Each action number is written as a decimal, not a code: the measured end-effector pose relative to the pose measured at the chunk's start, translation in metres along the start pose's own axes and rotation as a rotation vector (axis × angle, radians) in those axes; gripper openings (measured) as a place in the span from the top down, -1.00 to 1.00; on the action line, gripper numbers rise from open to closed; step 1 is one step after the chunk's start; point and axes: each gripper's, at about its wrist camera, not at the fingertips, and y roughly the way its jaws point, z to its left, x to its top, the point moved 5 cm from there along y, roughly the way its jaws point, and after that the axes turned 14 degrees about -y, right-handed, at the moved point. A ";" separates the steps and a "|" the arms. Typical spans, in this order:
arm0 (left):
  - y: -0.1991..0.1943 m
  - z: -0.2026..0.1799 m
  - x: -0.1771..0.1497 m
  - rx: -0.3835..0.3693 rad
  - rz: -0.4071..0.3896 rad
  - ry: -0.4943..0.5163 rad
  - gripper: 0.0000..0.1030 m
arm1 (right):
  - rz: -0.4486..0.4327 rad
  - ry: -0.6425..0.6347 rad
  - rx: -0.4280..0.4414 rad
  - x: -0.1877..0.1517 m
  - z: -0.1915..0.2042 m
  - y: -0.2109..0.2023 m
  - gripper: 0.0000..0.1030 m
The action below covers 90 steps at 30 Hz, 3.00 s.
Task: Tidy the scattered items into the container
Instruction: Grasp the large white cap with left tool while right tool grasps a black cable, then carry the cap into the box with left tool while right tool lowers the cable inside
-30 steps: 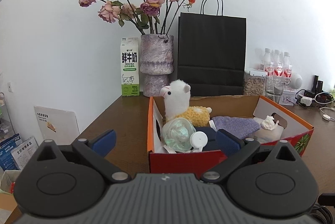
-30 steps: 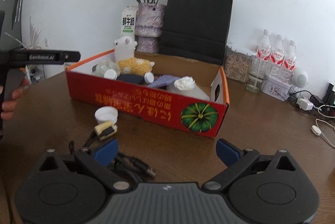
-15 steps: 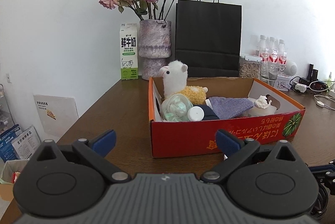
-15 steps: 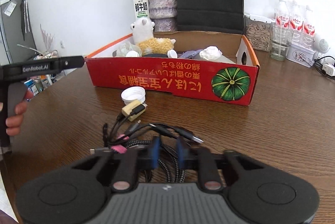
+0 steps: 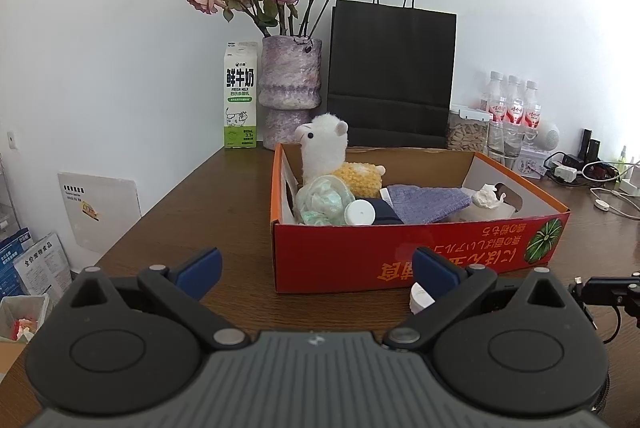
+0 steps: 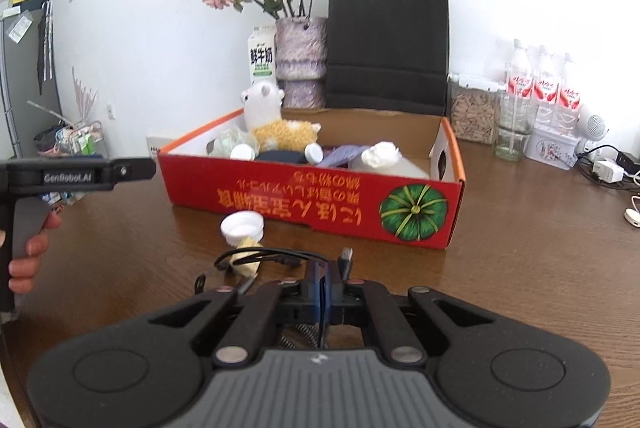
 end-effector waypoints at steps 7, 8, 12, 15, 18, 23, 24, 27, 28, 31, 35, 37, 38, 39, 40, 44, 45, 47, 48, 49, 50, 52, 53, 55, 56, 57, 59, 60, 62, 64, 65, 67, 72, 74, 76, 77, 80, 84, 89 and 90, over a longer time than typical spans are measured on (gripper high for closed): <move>0.006 -0.002 -0.006 0.001 0.027 -0.010 -1.00 | 0.021 -0.064 -0.031 -0.001 -0.001 0.017 0.00; 0.007 -0.002 -0.006 0.003 0.031 -0.012 -1.00 | 0.027 -0.084 -0.031 -0.001 0.001 0.021 -0.27; 0.011 -0.002 -0.009 0.010 0.049 -0.024 -1.00 | 0.096 -0.109 0.023 -0.005 0.005 0.045 -0.25; 0.013 -0.001 -0.011 0.012 0.055 -0.022 -1.00 | 0.121 -0.094 0.068 -0.008 0.005 0.062 -0.23; 0.015 0.002 -0.013 0.021 0.066 -0.034 -1.00 | 0.105 -0.045 0.091 -0.007 0.001 0.066 0.77; 0.016 0.001 -0.015 0.018 0.063 -0.047 -1.00 | 0.017 -0.066 0.027 -0.004 0.000 0.049 0.77; 0.017 -0.001 -0.015 0.015 0.065 -0.049 -1.00 | -0.005 -0.081 0.005 -0.003 0.001 0.045 0.77; 0.024 -0.011 -0.016 0.006 0.076 -0.028 -1.00 | -0.072 -0.115 -0.065 0.005 0.000 0.033 0.77; 0.028 -0.016 -0.017 0.006 0.087 -0.017 -1.00 | -0.091 -0.116 -0.084 0.006 -0.002 0.029 0.77; 0.040 -0.031 -0.022 -0.002 0.113 0.012 -1.00 | -0.121 -0.099 -0.137 0.009 -0.011 0.024 0.77; 0.060 -0.051 -0.030 -0.002 0.169 0.055 -1.00 | -0.144 -0.050 -0.195 0.013 -0.031 0.025 0.77; 0.069 -0.059 -0.034 0.015 0.189 0.068 -1.00 | -0.159 -0.031 -0.200 0.016 -0.041 0.026 0.77; 0.074 -0.061 -0.036 0.020 0.197 0.069 -1.00 | -0.166 -0.024 -0.196 0.017 -0.045 0.027 0.77; 0.077 -0.063 -0.037 0.027 0.204 0.065 -1.00 | -0.172 -0.018 -0.192 0.017 -0.048 0.028 0.77; 0.081 -0.064 -0.038 0.036 0.211 0.060 -1.00 | -0.177 -0.011 -0.186 0.017 -0.051 0.030 0.77; 0.088 -0.068 -0.041 0.039 0.228 0.040 -1.00 | -0.172 0.034 -0.164 0.011 -0.057 0.033 0.77; 0.089 -0.069 -0.042 0.037 0.234 0.038 -1.00 | -0.168 0.036 -0.164 0.011 -0.057 0.033 0.77; 0.090 -0.070 -0.045 0.033 0.253 0.036 -0.94 | -0.161 0.037 -0.172 0.009 -0.055 0.033 0.77; 0.090 -0.070 -0.047 0.031 0.263 0.037 -0.86 | -0.155 0.037 -0.171 0.007 -0.054 0.033 0.77; 0.091 -0.070 -0.049 0.032 0.272 0.038 -0.77 | -0.147 0.038 -0.169 0.006 -0.052 0.034 0.77; 0.092 -0.069 -0.050 0.037 0.278 0.039 -0.72 | -0.142 0.036 -0.168 0.005 -0.050 0.035 0.77; 0.091 -0.068 -0.049 0.048 0.265 0.044 -0.49 | -0.137 0.024 -0.175 0.004 -0.048 0.037 0.77; 0.090 -0.067 -0.048 0.044 0.263 0.041 -0.39 | -0.134 0.020 -0.180 0.005 -0.047 0.037 0.77; 0.087 -0.067 -0.046 0.037 0.255 0.042 0.20 | -0.138 0.020 -0.190 0.004 -0.047 0.037 0.77; 0.086 -0.066 -0.046 0.024 0.258 0.039 0.21 | -0.140 0.020 -0.197 0.005 -0.047 0.036 0.77; 0.085 -0.066 -0.046 0.008 0.264 0.033 0.22 | -0.140 0.020 -0.202 0.005 -0.047 0.036 0.77; 0.081 -0.065 -0.045 -0.005 0.263 0.028 0.22 | -0.143 0.023 -0.208 0.005 -0.048 0.035 0.77; 0.080 -0.065 -0.045 -0.005 0.258 0.027 0.22 | -0.144 0.023 -0.211 0.005 -0.048 0.035 0.77; 0.077 -0.063 -0.043 -0.006 0.246 0.019 0.22 | -0.149 0.018 -0.220 0.005 -0.048 0.034 0.77; 0.074 -0.060 -0.041 -0.004 0.229 0.009 0.22 | -0.155 0.012 -0.225 0.005 -0.047 0.032 0.77; 0.073 -0.059 -0.040 -0.003 0.223 0.004 0.22 | -0.158 0.008 -0.228 0.006 -0.047 0.032 0.77; 0.070 -0.056 -0.037 -0.004 0.211 -0.008 0.22 | -0.163 0.002 -0.233 0.006 -0.046 0.030 0.77; 0.059 -0.049 -0.034 -0.005 0.183 -0.029 0.22 | -0.180 -0.010 -0.251 0.007 -0.045 0.026 0.77; 0.052 -0.045 -0.034 -0.005 0.163 -0.038 0.22 | -0.189 -0.016 -0.257 0.007 -0.043 0.024 0.77; 0.045 -0.043 -0.032 -0.006 0.136 -0.046 0.22 | -0.197 -0.017 -0.260 0.008 -0.042 0.022 0.77; 0.040 -0.041 -0.030 -0.009 0.119 -0.051 0.22 | -0.202 -0.016 -0.262 0.008 -0.041 0.021 0.77; 0.030 -0.040 -0.023 -0.014 0.075 -0.058 0.22 | -0.221 -0.008 -0.268 0.011 -0.037 0.016 0.77; 0.022 -0.042 -0.011 -0.034 0.041 -0.053 0.22 | -0.256 0.007 -0.260 0.021 -0.032 0.010 0.77; 0.015 -0.048 0.013 -0.063 -0.001 -0.028 0.22 | -0.286 0.005 -0.229 0.042 -0.024 0.011 0.77; 0.014 -0.050 0.018 -0.066 -0.012 -0.019 0.22 | -0.287 0.002 -0.222 0.046 -0.023 0.012 0.77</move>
